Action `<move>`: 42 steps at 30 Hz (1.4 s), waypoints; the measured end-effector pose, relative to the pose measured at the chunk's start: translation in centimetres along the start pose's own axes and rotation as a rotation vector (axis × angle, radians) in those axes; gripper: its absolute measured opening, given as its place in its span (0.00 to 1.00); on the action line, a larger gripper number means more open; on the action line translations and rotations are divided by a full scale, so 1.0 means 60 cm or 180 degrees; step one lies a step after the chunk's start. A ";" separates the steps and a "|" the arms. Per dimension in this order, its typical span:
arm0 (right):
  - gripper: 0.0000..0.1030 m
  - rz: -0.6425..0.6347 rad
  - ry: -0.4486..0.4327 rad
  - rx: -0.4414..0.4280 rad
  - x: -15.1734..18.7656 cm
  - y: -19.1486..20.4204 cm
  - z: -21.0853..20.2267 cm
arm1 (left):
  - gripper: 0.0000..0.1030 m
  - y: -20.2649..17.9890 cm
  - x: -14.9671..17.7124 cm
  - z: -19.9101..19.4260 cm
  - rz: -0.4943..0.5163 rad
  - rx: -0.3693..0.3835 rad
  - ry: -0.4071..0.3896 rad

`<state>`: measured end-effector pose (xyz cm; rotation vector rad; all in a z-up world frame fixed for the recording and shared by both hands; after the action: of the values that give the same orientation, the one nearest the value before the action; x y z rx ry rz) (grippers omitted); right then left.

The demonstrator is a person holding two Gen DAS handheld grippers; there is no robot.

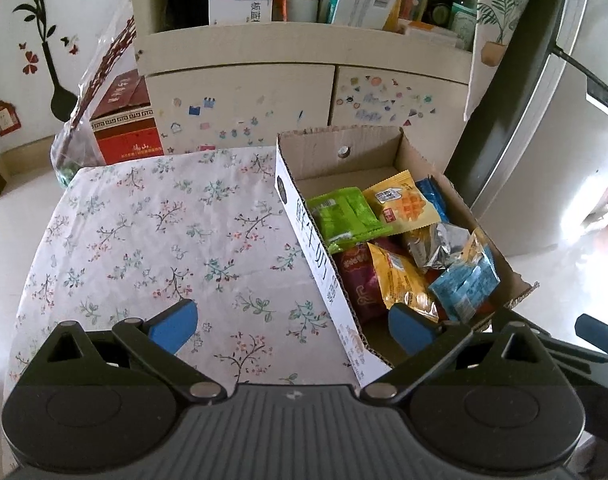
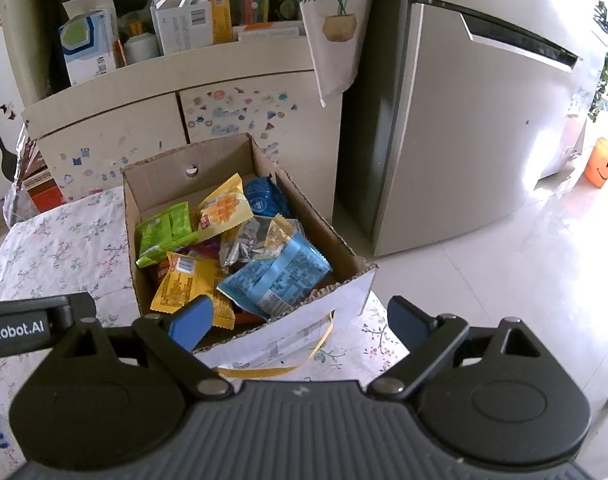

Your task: Organize snacks

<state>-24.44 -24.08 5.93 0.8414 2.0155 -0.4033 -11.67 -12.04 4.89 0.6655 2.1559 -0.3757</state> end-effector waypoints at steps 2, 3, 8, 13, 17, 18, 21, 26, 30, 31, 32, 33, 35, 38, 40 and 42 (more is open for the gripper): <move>0.91 -0.0015 -0.0005 -0.0012 -0.001 0.002 0.000 | 1.00 0.000 0.000 -0.002 0.0024 -0.0015 -0.0018; 0.91 -0.0021 -0.0006 -0.0018 -0.001 0.003 0.000 | 1.00 0.000 0.000 -0.004 0.0048 -0.0028 -0.0031; 0.91 -0.0045 -0.0001 -0.0023 0.000 0.007 -0.001 | 1.00 -0.006 -0.001 -0.012 0.0197 -0.0088 -0.0148; 0.91 -0.0070 -0.0015 -0.0030 0.001 0.010 -0.003 | 1.00 -0.010 0.003 -0.018 0.0330 -0.0198 -0.0194; 0.91 -0.0077 -0.0013 -0.0042 0.001 0.011 -0.003 | 1.00 -0.013 0.003 -0.022 0.0468 -0.0276 -0.0231; 0.91 -0.0083 -0.0013 -0.0041 0.001 0.012 -0.004 | 1.00 -0.014 0.003 -0.023 0.0493 -0.0292 -0.0236; 0.91 -0.0098 -0.0016 -0.0041 0.002 0.014 -0.004 | 1.00 -0.012 0.003 -0.023 0.0503 -0.0299 -0.0217; 0.91 -0.0108 -0.0009 -0.0035 0.005 0.017 -0.004 | 1.00 -0.013 0.004 -0.025 0.0524 -0.0303 -0.0210; 0.91 -0.0117 -0.0005 -0.0041 0.006 0.020 -0.003 | 1.00 -0.011 0.006 -0.025 0.0499 -0.0307 -0.0179; 0.91 -0.0119 -0.0001 -0.0053 0.006 0.021 -0.002 | 1.00 -0.009 0.007 -0.026 0.0491 -0.0315 -0.0169; 0.91 -0.0122 0.0005 -0.0071 0.007 0.022 -0.001 | 1.00 -0.006 0.008 -0.026 0.0489 -0.0322 -0.0162; 0.91 -0.0127 0.0010 -0.0093 0.008 0.024 -0.001 | 1.00 -0.003 0.008 -0.027 0.0484 -0.0330 -0.0162; 0.91 -0.0153 0.0014 -0.0147 0.010 0.030 -0.002 | 1.00 0.005 0.008 -0.031 0.0463 -0.0329 -0.0162; 0.91 -0.0224 0.0019 -0.0236 0.015 0.044 -0.002 | 1.00 0.020 0.011 -0.037 0.0427 -0.0341 -0.0150; 0.91 -0.0279 0.0025 -0.0314 0.019 0.055 -0.003 | 1.00 0.033 0.015 -0.040 0.0404 -0.0368 -0.0130; 0.91 -0.0332 0.0022 -0.0398 0.023 0.066 -0.005 | 1.00 0.048 0.020 -0.043 0.0360 -0.0392 -0.0105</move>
<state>-22.38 -20.51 5.09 0.6636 2.0738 -0.3294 -12.23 -8.07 5.42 0.7024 2.0808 -0.1905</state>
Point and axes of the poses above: each gripper's, at about its wrist camera, not at the fingertips, and z roughly the way its jaws point, y to its left, x to its underside, the point moved 1 cm from there along z, roughly the way its jaws point, and after that the axes turned 15 degrees about -y, right-handed, at the moved point
